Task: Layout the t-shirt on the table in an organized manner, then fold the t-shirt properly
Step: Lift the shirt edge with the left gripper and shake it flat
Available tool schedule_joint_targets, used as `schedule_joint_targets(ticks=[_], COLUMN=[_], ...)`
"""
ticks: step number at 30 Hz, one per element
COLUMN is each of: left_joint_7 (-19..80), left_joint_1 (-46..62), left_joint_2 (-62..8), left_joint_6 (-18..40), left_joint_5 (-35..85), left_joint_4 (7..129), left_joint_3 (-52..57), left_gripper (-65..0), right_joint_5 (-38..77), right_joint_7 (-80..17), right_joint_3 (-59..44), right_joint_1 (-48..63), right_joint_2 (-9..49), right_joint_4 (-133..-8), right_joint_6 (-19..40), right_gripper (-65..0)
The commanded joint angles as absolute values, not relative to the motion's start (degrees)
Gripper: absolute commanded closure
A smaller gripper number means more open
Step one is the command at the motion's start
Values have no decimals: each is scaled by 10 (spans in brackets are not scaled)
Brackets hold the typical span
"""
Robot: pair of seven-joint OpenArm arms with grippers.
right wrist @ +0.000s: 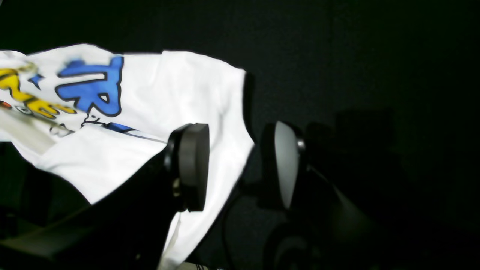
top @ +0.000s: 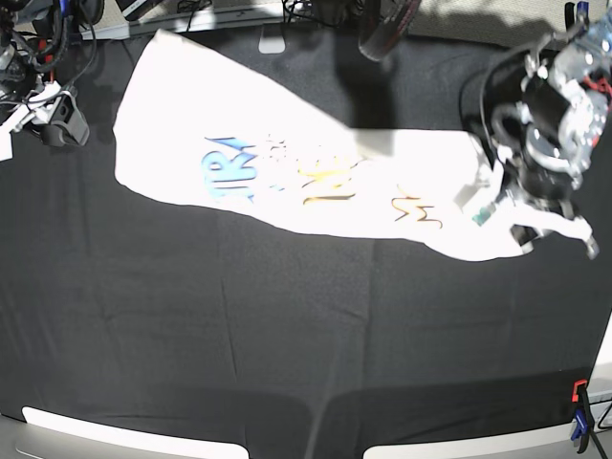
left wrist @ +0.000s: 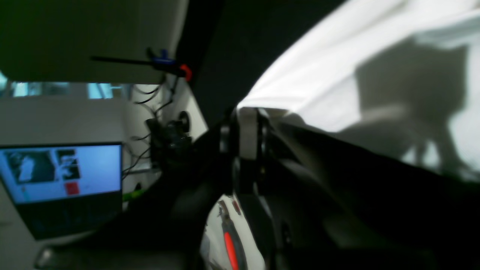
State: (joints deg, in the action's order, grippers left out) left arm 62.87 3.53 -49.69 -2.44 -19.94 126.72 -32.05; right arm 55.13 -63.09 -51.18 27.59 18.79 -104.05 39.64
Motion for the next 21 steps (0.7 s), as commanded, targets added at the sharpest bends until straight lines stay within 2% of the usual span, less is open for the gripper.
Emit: schedule_joint_targets(ticks=[1, 4, 8, 12, 18, 21], left_joint_7=[625, 626, 626, 630, 629, 626], left_joint_1=[46, 97, 164, 206, 216, 216], left_joint_2=[-503, -504, -505, -518, -547, -545], left_joint_6=[-34, -15, 53, 109, 114, 75], left_joint_5=[-204, -163, -110, -108, -117, -156], left_joint_4=[1276, 1276, 1276, 1276, 1276, 1276], left_joint_3=[-316, -316, -316, -316, -316, -316], left_gripper=[0, 0, 0, 0, 0, 0], right_joint_5=[562, 567, 591, 592, 592, 592], right_joint_7=[-617, -618, -618, -618, -618, -618], right_joint_3=[-517, -517, -517, -517, -517, -517], right_joint_1=[275, 274, 275, 274, 274, 275], right_joint_2=[198, 198, 198, 198, 198, 198], right_joint_4=[-1050, -1050, -1050, -1050, -1050, -1050], right_joint_6=[400, 400, 400, 400, 400, 400], right_gripper=[-278, -278, -278, -278, -278, -278])
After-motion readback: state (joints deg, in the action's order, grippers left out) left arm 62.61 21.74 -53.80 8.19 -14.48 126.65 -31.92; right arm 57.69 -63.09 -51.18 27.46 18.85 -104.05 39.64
